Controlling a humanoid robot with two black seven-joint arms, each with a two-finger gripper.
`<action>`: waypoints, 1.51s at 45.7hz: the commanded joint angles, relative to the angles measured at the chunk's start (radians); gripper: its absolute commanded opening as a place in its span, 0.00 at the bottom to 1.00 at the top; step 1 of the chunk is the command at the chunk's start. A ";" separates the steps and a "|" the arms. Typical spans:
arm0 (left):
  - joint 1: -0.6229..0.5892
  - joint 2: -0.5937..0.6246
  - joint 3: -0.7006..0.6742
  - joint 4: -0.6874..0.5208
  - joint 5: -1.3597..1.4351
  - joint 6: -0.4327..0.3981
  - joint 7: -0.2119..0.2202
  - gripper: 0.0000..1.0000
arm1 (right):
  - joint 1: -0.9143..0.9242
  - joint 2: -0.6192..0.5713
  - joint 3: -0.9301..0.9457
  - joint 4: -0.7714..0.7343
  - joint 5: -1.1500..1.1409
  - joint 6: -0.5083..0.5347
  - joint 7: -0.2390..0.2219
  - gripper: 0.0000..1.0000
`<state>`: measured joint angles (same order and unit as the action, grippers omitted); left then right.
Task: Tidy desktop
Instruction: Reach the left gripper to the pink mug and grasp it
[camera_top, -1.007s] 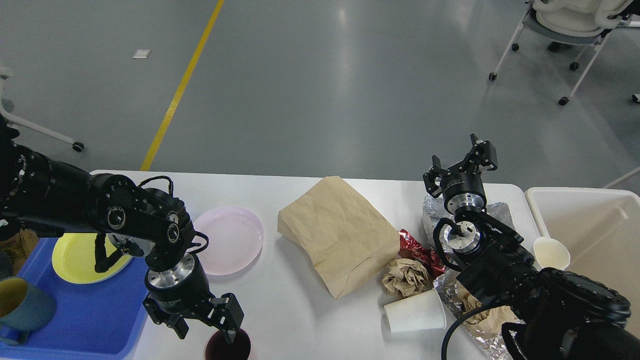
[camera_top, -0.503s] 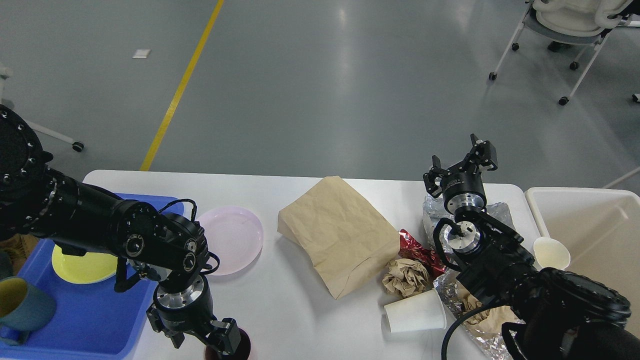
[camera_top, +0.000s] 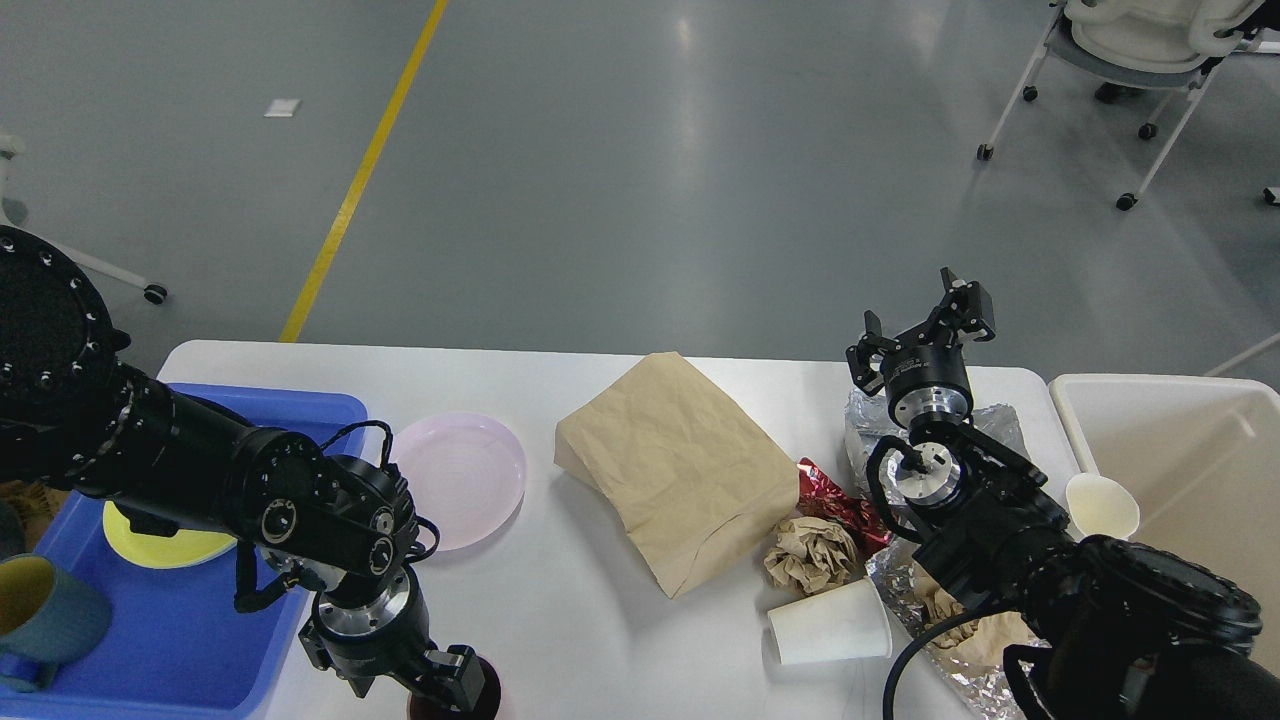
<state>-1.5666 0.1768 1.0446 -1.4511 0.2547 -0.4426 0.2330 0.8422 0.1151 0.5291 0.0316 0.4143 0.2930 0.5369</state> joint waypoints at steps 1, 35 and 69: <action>0.011 -0.006 0.003 0.000 0.001 0.005 0.009 0.92 | 0.000 0.000 0.000 0.001 0.000 0.000 0.000 1.00; 0.065 -0.026 0.055 0.003 0.026 0.156 0.026 0.70 | 0.000 0.000 0.000 0.001 0.001 0.000 0.000 1.00; 0.065 -0.023 0.054 0.005 0.023 0.157 0.003 0.00 | 0.000 0.000 0.000 0.001 0.001 0.000 0.000 1.00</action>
<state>-1.5004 0.1529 1.0984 -1.4480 0.2784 -0.2873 0.2422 0.8421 0.1151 0.5287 0.0320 0.4145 0.2930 0.5369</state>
